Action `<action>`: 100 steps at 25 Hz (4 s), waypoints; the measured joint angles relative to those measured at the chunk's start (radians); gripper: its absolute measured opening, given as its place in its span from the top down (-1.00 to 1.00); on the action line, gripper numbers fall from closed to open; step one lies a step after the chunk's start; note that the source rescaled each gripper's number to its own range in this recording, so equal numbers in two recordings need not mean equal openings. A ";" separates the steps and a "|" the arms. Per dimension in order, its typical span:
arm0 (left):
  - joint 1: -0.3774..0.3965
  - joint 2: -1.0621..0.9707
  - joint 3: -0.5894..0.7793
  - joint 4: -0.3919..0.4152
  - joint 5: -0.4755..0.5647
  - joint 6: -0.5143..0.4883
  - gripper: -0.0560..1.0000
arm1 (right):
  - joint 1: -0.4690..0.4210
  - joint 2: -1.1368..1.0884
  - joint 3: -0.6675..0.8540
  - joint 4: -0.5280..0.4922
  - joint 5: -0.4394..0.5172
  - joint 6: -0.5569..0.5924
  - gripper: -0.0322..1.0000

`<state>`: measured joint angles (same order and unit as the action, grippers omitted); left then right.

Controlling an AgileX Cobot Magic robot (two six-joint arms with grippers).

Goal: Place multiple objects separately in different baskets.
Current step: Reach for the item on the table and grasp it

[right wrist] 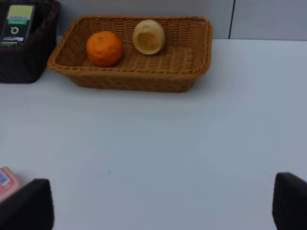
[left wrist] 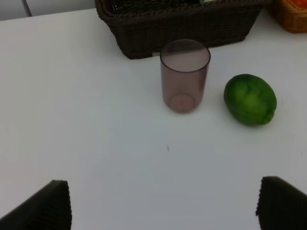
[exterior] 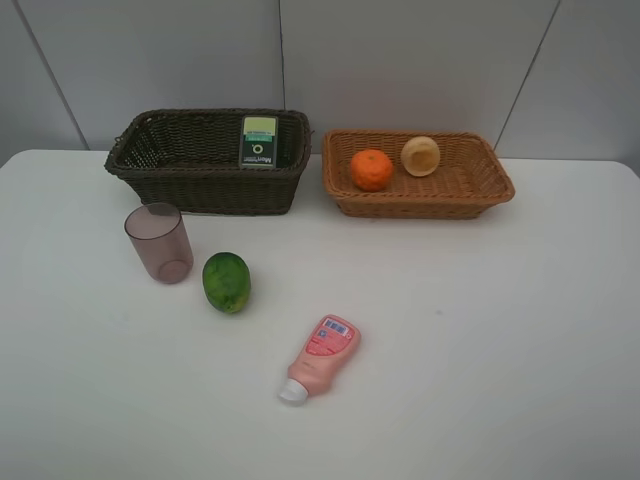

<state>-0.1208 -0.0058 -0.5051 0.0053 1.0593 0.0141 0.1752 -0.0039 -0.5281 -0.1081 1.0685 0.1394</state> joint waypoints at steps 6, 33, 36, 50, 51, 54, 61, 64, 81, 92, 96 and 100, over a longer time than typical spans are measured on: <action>0.000 0.000 0.000 0.000 0.000 0.000 -1.00 | -0.177 0.000 0.000 0.004 0.000 -0.011 -0.94; 0.000 0.000 0.000 0.000 0.000 0.000 -1.00 | -0.190 0.000 0.006 0.045 -0.004 -0.061 -0.94; 0.000 0.000 0.000 0.000 0.000 0.000 -1.00 | -0.190 0.000 0.006 0.045 -0.004 -0.061 -0.94; 0.000 0.000 0.000 0.000 -0.001 0.000 -1.00 | -0.190 0.000 0.006 0.045 -0.004 -0.061 -0.94; 0.000 0.001 -0.003 0.000 -0.003 0.000 -1.00 | -0.190 0.000 0.006 0.045 -0.004 -0.061 -0.94; 0.000 0.061 -0.029 -0.012 -0.054 0.000 -1.00 | -0.190 0.000 0.006 0.045 -0.004 -0.061 -0.94; 0.000 0.438 -0.144 -0.027 -0.227 0.000 -1.00 | -0.190 0.000 0.006 0.045 -0.004 -0.061 -0.94; 0.000 0.611 -0.209 -0.027 -0.262 0.000 -1.00 | -0.190 0.000 0.006 0.045 -0.005 -0.061 -0.94; 0.000 1.236 -0.485 -0.068 -0.199 0.001 -1.00 | -0.190 0.000 0.006 0.045 -0.006 -0.061 -0.94; -0.166 1.424 -0.498 0.025 -0.193 -0.027 -1.00 | -0.190 0.000 0.006 0.047 -0.006 -0.061 -0.94; -0.238 1.493 -0.533 0.043 -0.212 -0.048 -1.00 | -0.190 0.000 0.006 0.047 -0.006 -0.061 -0.94; -0.298 1.549 -0.545 0.069 -0.248 -0.049 -1.00 | -0.190 0.000 0.006 0.047 -0.006 -0.061 -0.94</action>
<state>-0.4184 1.5436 -1.0498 0.0742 0.8114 -0.0349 -0.0152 -0.0039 -0.5219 -0.0608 1.0624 0.0788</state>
